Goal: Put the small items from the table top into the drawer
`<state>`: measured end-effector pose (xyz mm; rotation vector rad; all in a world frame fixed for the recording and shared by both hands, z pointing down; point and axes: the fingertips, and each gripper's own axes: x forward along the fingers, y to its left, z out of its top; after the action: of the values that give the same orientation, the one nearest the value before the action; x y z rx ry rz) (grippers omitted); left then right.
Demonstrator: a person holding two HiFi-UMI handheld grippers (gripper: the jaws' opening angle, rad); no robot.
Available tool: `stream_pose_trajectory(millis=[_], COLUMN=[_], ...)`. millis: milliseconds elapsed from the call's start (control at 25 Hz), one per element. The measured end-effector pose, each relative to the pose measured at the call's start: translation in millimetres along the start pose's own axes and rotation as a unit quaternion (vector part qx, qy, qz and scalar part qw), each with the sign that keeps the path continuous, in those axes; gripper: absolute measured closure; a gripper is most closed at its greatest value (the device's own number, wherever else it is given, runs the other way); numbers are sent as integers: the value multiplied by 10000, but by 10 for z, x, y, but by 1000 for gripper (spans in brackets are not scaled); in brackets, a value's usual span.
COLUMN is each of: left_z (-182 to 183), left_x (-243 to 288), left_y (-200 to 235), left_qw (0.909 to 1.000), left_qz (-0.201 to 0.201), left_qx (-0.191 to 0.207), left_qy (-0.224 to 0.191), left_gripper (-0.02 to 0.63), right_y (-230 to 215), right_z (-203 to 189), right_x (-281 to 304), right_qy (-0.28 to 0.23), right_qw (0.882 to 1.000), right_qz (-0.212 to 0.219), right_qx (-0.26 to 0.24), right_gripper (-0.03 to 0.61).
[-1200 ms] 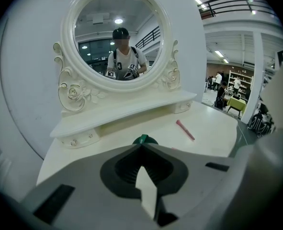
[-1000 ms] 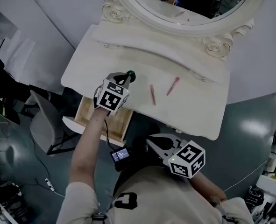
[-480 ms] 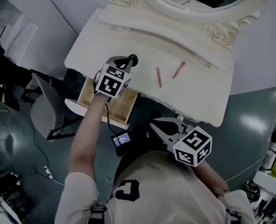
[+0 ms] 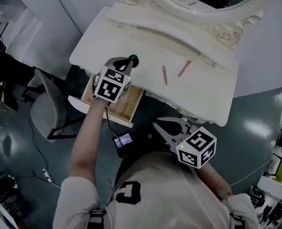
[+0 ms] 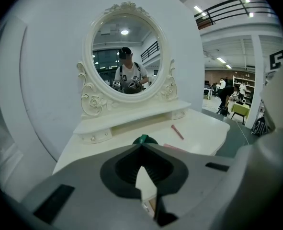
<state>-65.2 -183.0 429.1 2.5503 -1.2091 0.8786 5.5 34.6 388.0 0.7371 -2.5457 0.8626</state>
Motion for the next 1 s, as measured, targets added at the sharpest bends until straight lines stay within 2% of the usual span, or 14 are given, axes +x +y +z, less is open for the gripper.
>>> stream_pose_trajectory(millis=[320,600,1000], left_z=[-107,-157,-195], left_x=[-284,-465,-742], left_y=[-131,-271,-411], left_qw=[9999,9982,9982], left_qz=[42,-102,42], left_qx=[-37,-468,-480], left_qy=[-159,-362,-349], left_gripper=[557,557,557], right_y=[180,242,215], right_z=[-75,-143,-79], right_x=[-7,-101,-213], right_qy=[-79,-216,-387], right_qw=[9999,9994,9991], right_qz=[-78,-264,-189], right_qx=[-40,57,19], right_gripper=[551,550,551])
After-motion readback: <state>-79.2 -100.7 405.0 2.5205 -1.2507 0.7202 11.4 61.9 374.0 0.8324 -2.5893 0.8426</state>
